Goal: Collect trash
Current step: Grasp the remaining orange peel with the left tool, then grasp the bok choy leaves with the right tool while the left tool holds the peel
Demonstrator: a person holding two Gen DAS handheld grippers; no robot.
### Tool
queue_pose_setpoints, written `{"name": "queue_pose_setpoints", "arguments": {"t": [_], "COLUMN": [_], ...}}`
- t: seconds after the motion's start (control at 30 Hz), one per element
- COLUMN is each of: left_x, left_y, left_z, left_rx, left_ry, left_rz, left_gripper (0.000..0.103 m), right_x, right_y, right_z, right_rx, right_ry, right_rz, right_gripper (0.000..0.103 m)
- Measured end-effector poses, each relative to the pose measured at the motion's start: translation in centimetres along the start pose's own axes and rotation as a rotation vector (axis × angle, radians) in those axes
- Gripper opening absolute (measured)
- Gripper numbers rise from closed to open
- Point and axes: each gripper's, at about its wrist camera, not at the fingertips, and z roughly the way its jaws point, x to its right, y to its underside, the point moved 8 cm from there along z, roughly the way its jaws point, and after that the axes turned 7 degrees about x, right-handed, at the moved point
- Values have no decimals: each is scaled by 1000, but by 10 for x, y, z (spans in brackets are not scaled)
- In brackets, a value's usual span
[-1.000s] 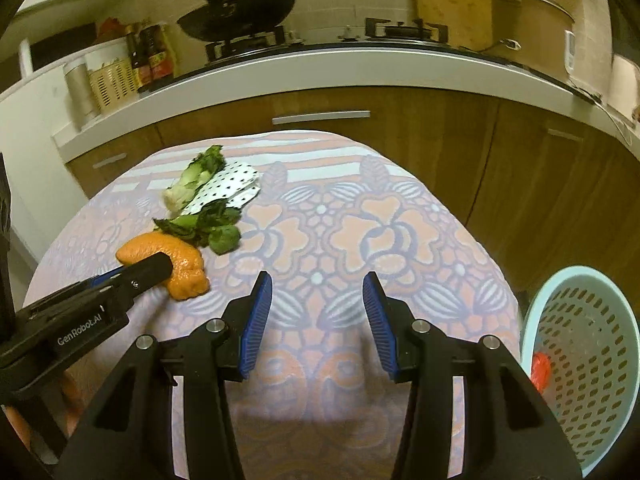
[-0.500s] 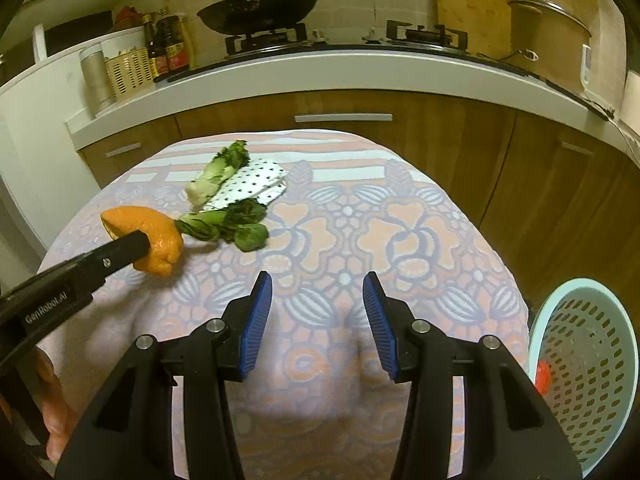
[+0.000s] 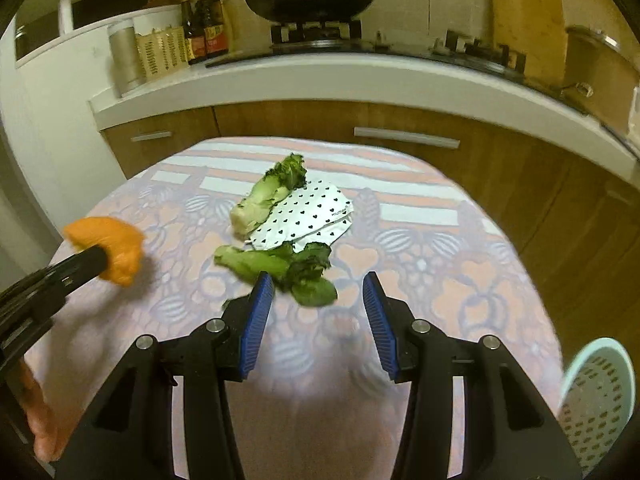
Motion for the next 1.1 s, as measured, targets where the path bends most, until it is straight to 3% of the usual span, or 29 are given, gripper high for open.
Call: {"name": "queue_pose_setpoints", "arguments": {"t": [0.17,0.3,0.37,0.4,0.43,0.77,0.87,0.93,0.97,1.1], "left_x": [-28,-40,-42,-42,-42,-42,-39,-39,-39,-38], "left_y": [5,4,3,3,4,3,3,3,3,3], "left_z": [3,2,2,2,2,-2,-3,-3,-3,-3], "left_rx": [12,18,22,22,24,43,50,50,50,50], "left_ry": [-42,-4,-1,-2,-5,-19,-29,-29,-30,-36], "left_rz": [-47,-131,-140,-143,-144,-150,-128,-126,-127,-129], "left_gripper": [15,15,15,15,15,15,15,15,15,15], "right_x": [3,-11,-22,-26,-32,-69,-68,-69,-70,-74], "right_y": [-1,4,11,14,19,37,36,34,32,29], "right_z": [24,25,23,22,19,-20,-20,-17,-15,3], "right_rx": [-49,-77,-106,-120,-133,-145,-117,-105,-90,-86], "right_ry": [-55,-87,-136,-155,-163,-255,-206,-189,-177,-168], "right_rz": [48,3,-6,-9,-18,-32,-78,-97,-111,-133], "right_gripper": [44,44,38,28,24,22,28,48,53,55]}}
